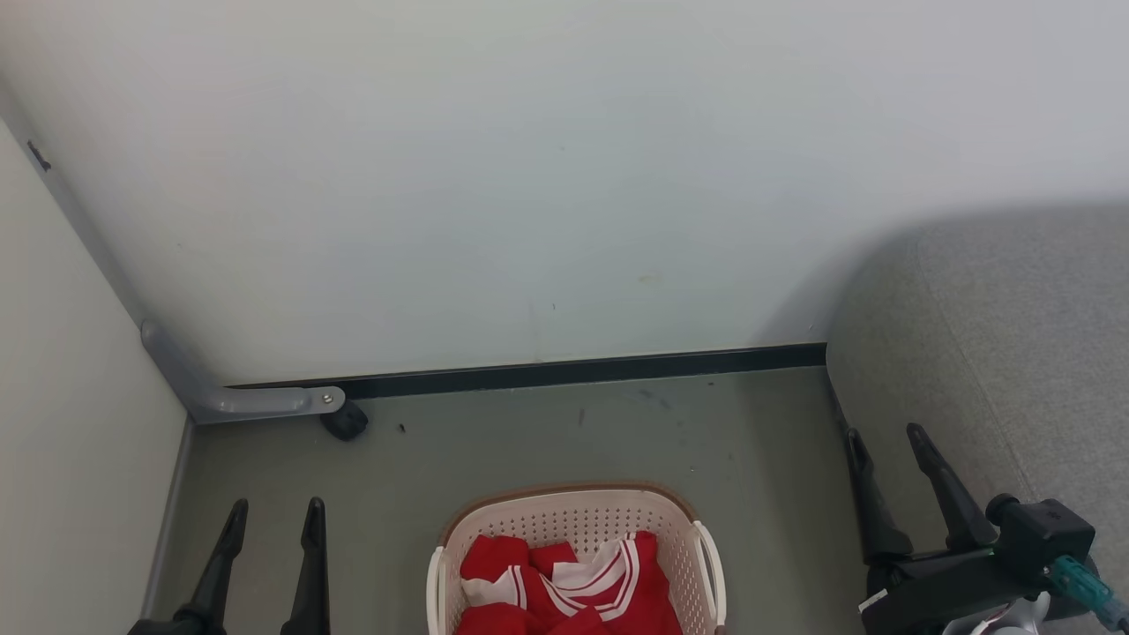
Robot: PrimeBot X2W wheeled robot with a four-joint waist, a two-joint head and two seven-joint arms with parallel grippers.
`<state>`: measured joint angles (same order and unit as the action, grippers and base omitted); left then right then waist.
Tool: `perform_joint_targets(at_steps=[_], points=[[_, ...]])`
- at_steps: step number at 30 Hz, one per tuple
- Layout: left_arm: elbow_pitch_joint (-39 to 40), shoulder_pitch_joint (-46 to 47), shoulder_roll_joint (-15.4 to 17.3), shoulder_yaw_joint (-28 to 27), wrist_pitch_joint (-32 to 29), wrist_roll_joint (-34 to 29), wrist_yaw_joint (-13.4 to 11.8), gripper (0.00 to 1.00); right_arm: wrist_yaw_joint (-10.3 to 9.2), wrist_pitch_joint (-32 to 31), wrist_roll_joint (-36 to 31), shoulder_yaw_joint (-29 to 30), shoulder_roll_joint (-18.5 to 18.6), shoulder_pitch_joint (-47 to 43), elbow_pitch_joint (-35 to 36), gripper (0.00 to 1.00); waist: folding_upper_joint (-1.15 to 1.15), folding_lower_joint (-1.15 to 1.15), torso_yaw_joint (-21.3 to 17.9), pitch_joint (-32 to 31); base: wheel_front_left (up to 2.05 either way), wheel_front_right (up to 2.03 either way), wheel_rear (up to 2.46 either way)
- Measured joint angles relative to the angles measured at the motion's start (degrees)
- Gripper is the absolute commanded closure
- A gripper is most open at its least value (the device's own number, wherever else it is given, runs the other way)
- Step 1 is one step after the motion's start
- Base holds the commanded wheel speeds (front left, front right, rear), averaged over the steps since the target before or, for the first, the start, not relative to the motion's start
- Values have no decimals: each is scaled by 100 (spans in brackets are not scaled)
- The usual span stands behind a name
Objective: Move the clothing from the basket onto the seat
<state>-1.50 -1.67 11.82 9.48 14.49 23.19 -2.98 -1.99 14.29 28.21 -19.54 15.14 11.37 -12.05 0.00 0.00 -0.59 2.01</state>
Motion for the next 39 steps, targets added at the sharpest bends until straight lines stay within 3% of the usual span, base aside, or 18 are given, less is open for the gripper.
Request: perform_joint_targets(at_steps=[23,39], points=[[-41,545,-152,125,-86,112,155,0,183,0,1,172,-65,132,216,0,0,0,-206,743,0,0,0],[-928,1747,-263,335,-605,200,355,0,247,25,-2,416,-144,620,552,0,1,1,-330,1762,0,0,0]])
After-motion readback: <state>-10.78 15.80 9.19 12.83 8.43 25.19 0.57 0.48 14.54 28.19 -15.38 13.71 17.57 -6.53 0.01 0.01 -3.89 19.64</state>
